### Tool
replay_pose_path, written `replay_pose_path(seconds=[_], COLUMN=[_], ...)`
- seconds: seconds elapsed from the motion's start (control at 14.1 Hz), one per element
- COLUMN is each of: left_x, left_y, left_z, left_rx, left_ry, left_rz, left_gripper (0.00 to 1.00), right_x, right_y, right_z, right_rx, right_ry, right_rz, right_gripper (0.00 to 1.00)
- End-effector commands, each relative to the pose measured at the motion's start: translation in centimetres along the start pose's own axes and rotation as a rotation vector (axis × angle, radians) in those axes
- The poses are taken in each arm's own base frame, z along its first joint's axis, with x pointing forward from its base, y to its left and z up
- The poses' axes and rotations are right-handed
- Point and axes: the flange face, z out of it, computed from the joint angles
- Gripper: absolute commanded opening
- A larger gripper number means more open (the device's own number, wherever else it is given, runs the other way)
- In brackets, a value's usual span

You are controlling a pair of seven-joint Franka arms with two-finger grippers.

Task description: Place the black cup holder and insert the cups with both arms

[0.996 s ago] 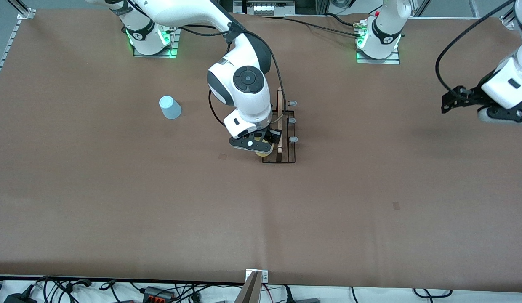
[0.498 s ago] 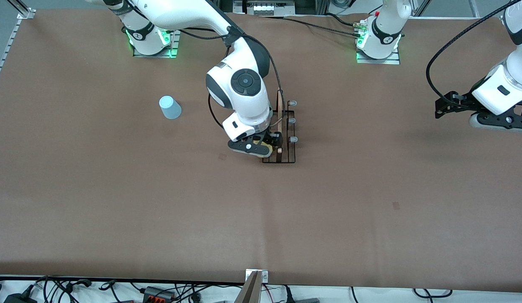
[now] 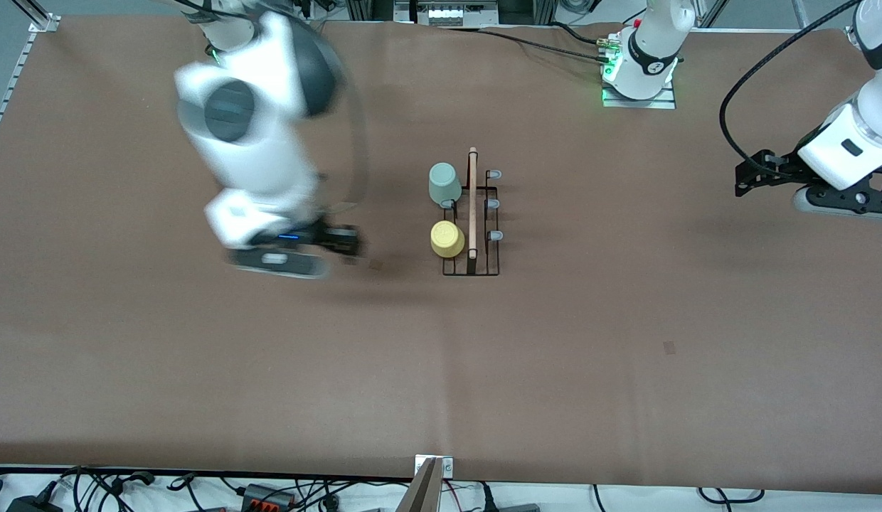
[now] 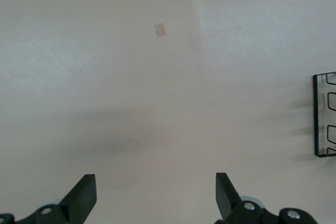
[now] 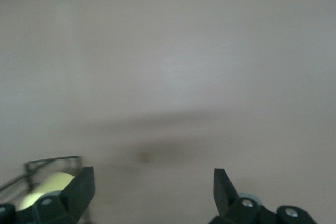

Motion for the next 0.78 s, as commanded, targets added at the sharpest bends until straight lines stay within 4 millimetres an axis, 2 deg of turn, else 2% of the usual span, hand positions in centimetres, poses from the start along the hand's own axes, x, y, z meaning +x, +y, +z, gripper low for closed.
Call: replay_pose_path(seconds=[0.0,0.14,0.21,0.36,0.43,0.5,0.71], left_x=[-0.5,-0.5,-0.5,-0.5,-0.5,-0.5,-0.6], left_y=[0.1,-0.4,-0.3,-0.3,-0.4,-0.4,-0.4], left_z=[-1.3,-1.3,-1.4,-1.3,-1.3,-1.4,-1.2], left_rx=[-0.019,-0.019,-0.019,-0.019,-0.019,-0.019,-0.020], left_ry=[0.006,0.008,0.008,0.006,0.008,0.009,0.003], left_rz=[-0.013,-0.022,-0.020,-0.020,-0.022,-0.022,-0.025], left_gripper=[1.00,1.00,1.00,1.00,1.00,1.00,1.00], right_x=[1.6,2.5,2.5,1.3,0.7,0.5,0.6], right_y=[12.4,19.9,22.8,26.8,27.7,27.9,27.2], right_z=[-3.1,-5.5,-6.8,-8.1,-8.3,-8.4,-7.1], right_rx=[-0.022,-0.036,-0.042,-0.054,-0.058,-0.061,-0.057], right_ry=[-0.037,-0.045,-0.036,-0.092,-0.129,-0.140,-0.158], right_rz=[-0.055,-0.091,-0.084,-0.044,-0.027,-0.026,-0.075], right_gripper=[1.00,1.00,1.00,1.00,1.00,1.00,1.00])
